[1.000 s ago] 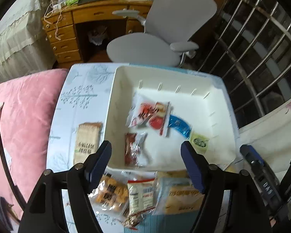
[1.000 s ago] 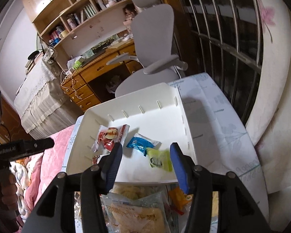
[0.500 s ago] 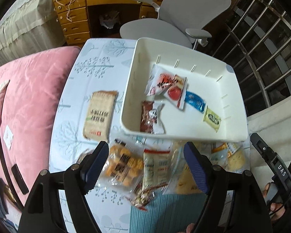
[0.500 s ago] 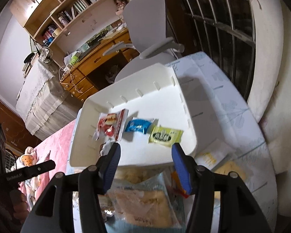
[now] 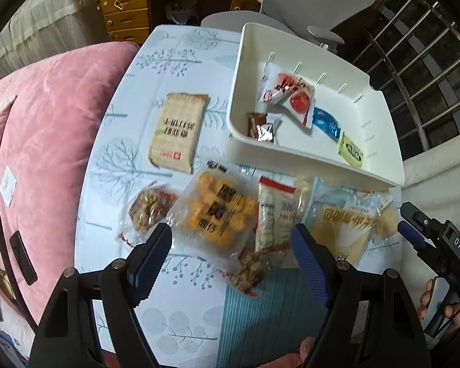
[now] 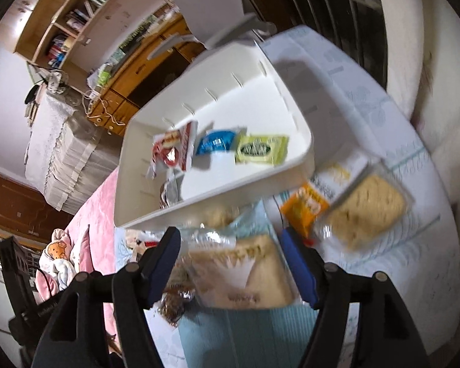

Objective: Organize snacks
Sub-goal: 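Withdraw both tools from the basket toward the remaining snacks, then grasp the large clear bread bag with the right tool while the left tool reaches the orange puff bag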

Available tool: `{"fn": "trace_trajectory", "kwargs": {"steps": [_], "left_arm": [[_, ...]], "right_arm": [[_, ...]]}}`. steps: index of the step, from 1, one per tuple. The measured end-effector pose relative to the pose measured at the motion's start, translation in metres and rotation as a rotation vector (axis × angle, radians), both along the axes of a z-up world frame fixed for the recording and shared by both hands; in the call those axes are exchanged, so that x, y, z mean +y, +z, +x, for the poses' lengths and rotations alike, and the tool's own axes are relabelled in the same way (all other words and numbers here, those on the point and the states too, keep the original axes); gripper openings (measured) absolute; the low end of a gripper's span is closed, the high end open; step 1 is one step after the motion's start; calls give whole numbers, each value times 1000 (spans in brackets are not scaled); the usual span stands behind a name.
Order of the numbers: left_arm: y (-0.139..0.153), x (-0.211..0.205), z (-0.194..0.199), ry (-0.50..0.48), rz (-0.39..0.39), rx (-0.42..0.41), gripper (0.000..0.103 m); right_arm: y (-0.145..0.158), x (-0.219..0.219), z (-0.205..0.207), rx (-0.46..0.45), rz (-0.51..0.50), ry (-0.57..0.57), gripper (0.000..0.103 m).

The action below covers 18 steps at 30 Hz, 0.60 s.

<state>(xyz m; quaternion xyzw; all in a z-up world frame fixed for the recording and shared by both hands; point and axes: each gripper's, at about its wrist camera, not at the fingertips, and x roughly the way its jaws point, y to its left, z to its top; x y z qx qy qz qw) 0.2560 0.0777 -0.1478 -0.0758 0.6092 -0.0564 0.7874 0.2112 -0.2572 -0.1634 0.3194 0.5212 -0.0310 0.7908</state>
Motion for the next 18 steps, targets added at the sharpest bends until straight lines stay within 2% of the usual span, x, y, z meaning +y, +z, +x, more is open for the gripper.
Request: {"fn": "trace_trajectory", "kwargs": {"steps": [9, 18], "left_arm": [[-22, 11, 4, -58, -4, 30, 79], [-48, 18, 23, -172, 16, 64, 78]], "right_arm": [[-15, 11, -9, 146, 38, -81, 77], [-34, 12, -17, 292, 151, -270, 80]]}}
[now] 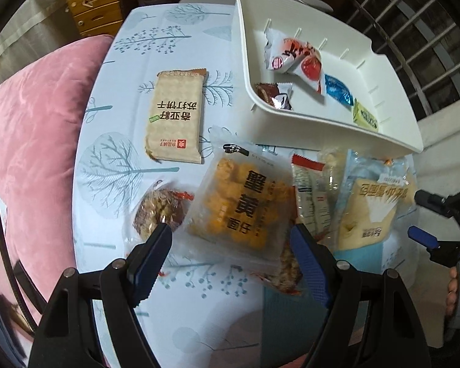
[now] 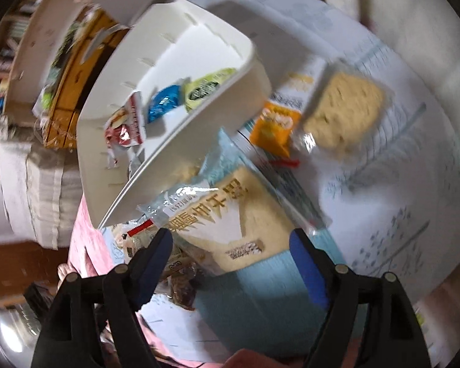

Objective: Organize snacks
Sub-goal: 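Grasp the large clear bread bag with the right tool while the left tool reaches the orange puff bag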

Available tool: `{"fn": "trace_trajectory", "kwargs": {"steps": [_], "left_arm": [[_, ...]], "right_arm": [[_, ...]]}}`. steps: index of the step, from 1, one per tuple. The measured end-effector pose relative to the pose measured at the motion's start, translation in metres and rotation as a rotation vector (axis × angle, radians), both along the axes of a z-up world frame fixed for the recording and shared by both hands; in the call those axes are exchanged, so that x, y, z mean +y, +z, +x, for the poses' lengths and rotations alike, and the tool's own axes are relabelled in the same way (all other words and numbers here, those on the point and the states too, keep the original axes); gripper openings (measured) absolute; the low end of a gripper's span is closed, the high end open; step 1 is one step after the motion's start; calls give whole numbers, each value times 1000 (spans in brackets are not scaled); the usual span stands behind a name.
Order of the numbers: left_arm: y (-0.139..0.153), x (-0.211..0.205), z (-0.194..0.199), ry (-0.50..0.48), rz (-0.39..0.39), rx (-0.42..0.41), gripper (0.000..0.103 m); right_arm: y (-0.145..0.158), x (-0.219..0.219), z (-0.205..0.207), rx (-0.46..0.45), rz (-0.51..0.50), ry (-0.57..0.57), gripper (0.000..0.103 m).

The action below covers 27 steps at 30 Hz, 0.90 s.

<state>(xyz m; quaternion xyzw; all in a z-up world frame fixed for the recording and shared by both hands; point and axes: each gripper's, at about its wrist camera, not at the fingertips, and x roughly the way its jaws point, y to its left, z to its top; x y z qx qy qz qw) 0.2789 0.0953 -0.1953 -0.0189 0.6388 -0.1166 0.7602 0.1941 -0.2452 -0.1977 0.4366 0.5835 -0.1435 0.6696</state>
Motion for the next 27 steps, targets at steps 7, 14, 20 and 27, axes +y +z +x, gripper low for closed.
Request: {"fn": "trace_trajectory", "kwargs": {"steps": [7, 14, 20, 27], "left_arm": [[-26, -2, 18, -81, -13, 48, 79], [-42, -4, 32, -147, -14, 66, 83], [-50, -11, 36, -182, -45, 81, 86], [-62, -23, 39, -218, -74, 109, 89]], "right_arm": [[-24, 1, -7, 130, 99, -243, 88], [-43, 9, -9, 170, 148, -454, 89], [-53, 17, -5, 153, 170, -586, 94], [-59, 26, 6, 183, 115, -635, 103]]}}
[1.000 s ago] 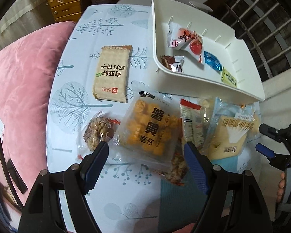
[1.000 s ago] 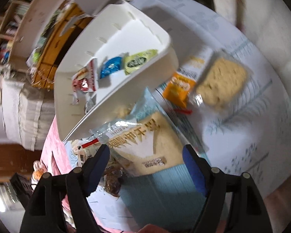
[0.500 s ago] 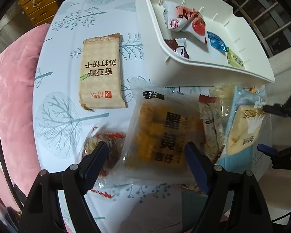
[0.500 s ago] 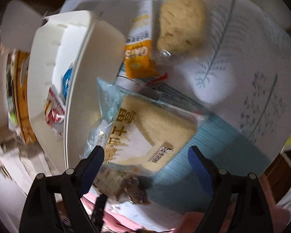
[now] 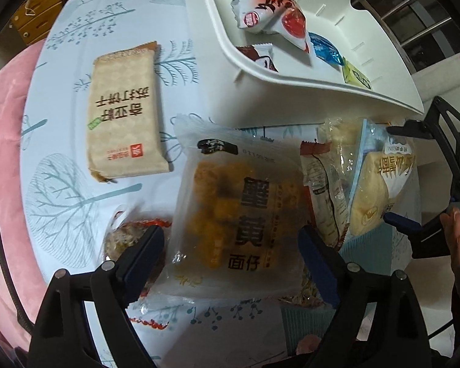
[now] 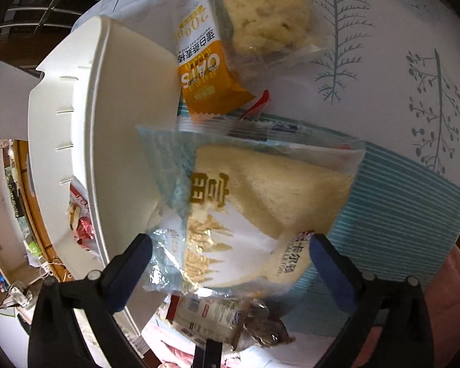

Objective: Organize snacks
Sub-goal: 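Grasp the large clear bread bag with the right tool while the left tool reaches the orange puff bag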

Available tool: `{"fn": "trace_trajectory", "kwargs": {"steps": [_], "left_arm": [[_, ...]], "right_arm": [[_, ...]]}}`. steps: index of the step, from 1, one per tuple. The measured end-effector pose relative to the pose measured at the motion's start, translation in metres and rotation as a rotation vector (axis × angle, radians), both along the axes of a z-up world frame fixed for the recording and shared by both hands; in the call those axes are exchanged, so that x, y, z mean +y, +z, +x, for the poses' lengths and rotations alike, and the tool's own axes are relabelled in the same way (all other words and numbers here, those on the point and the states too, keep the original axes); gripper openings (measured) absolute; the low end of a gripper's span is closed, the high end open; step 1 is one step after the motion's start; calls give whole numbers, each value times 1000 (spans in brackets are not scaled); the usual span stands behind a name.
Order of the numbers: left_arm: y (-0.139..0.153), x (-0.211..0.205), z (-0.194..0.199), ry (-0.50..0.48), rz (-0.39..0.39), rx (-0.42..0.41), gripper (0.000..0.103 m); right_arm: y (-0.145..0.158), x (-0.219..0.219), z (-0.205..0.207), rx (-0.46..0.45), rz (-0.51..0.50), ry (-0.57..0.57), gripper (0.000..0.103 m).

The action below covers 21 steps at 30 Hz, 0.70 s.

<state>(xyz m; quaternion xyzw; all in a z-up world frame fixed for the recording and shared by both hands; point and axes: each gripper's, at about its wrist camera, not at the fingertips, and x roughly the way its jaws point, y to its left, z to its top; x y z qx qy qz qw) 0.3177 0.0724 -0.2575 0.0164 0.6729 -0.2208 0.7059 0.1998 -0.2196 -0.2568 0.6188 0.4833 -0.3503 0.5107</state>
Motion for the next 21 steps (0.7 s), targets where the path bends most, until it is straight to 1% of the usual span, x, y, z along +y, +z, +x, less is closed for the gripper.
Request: {"fn": "trace_trajectory", "kwargs": {"steps": [2, 11, 16, 21], "left_arm": [[-4, -4, 3, -8, -7, 8, 90], [-22, -26, 15, -15, -32, 31, 90], [-24, -29, 16, -14, -51, 33, 84], [-22, -25, 14, -8, -59, 28, 81]], "right_arm": [[-1, 2, 4, 17, -16, -4, 103], [-2, 13, 26, 119, -85, -1, 103], [-4, 20, 43, 167, -110, 18, 103], [-7, 27, 58, 176, -108, 18, 103]]}}
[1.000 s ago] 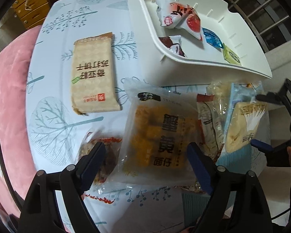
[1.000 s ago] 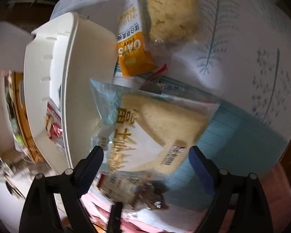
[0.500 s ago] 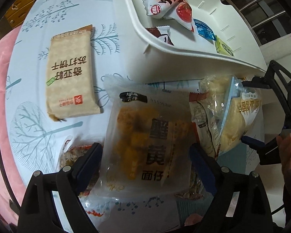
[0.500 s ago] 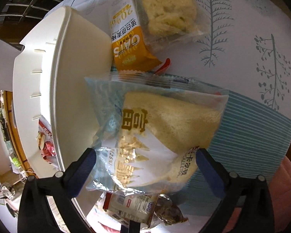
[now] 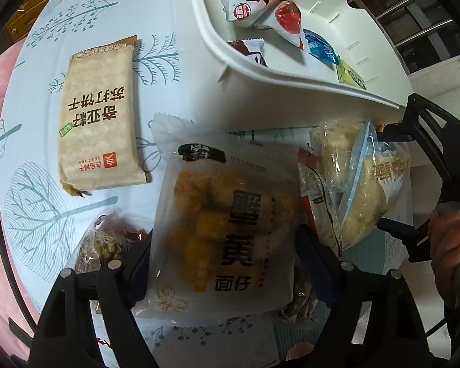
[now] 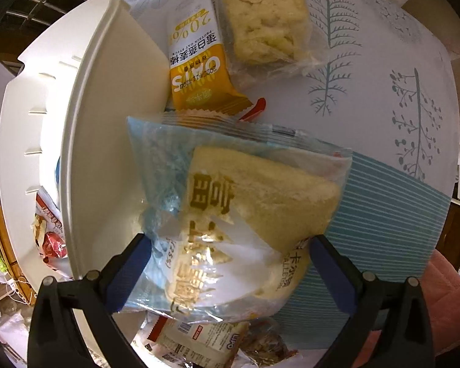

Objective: Organize snacks
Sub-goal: 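Grasp the large clear bread bag with the right tool while the left tool reaches the orange puff bag, then lift the bread bag with the right tool while the left tool lifts the puff bag over the basket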

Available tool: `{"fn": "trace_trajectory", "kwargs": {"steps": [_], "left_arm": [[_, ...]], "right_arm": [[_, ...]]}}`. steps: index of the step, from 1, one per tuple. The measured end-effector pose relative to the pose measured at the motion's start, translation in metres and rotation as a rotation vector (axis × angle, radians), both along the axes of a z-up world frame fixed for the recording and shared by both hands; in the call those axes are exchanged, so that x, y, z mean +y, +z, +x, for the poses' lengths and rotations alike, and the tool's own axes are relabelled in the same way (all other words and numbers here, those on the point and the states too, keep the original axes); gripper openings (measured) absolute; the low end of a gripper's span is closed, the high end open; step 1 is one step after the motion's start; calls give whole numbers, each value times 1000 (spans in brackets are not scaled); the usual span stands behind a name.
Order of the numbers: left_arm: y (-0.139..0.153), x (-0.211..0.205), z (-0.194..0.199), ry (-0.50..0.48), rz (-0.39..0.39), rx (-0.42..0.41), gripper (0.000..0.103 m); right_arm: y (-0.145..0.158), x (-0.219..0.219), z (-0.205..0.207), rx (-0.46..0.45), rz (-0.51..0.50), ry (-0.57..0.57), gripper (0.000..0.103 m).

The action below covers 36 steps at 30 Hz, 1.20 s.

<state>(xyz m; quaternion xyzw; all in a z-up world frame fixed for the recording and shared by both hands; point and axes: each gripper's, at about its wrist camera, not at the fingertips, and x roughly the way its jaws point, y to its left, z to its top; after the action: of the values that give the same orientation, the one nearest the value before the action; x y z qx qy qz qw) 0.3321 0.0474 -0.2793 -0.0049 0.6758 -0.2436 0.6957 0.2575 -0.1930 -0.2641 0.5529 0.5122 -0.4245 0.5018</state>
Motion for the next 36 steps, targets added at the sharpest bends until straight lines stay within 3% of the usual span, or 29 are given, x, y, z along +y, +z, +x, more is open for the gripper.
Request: {"fn": "trace_trajectory", "kwargs": {"steps": [3, 14, 22, 29, 36], "left_arm": [[1, 2, -1, 9, -9, 2, 77], [11, 17, -14, 65, 18, -21, 70], [18, 38, -31, 138, 50, -16, 70], [39, 60, -51, 213, 44, -37, 70], [71, 65, -60, 262, 45, -80, 70]], "right_arm": [[1, -2, -2, -12, 9, 5, 99], [21, -18, -24, -70, -10, 140, 66], [39, -18, -27, -131, -9, 219, 54], [61, -13, -41, -202, -11, 295, 36], [75, -19, -58, -259, 12, 330, 29]]}}
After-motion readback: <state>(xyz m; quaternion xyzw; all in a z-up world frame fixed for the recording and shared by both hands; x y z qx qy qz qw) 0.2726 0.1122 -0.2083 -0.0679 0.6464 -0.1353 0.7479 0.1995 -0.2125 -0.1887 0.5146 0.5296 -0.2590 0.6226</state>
